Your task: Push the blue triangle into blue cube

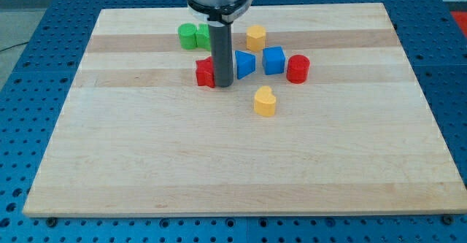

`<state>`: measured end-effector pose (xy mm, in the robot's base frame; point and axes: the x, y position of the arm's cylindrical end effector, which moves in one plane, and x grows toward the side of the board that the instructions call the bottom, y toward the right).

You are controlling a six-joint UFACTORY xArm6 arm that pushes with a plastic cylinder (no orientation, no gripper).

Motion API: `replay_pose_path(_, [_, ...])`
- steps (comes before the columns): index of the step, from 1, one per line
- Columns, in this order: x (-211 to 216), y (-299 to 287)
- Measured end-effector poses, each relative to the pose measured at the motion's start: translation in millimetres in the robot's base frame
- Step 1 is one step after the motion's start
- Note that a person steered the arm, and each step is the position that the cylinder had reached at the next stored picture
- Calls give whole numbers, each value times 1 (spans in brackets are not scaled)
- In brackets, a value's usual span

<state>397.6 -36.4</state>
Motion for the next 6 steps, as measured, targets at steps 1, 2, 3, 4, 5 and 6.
replay_pose_path(1, [-12,9])
replay_pose_path(2, [-22,9])
replay_pose_path(3, [-22,22])
replay_pose_path(4, [-22,46])
replay_pose_path(5, [-22,66])
replay_pose_path(6, [-24,81])
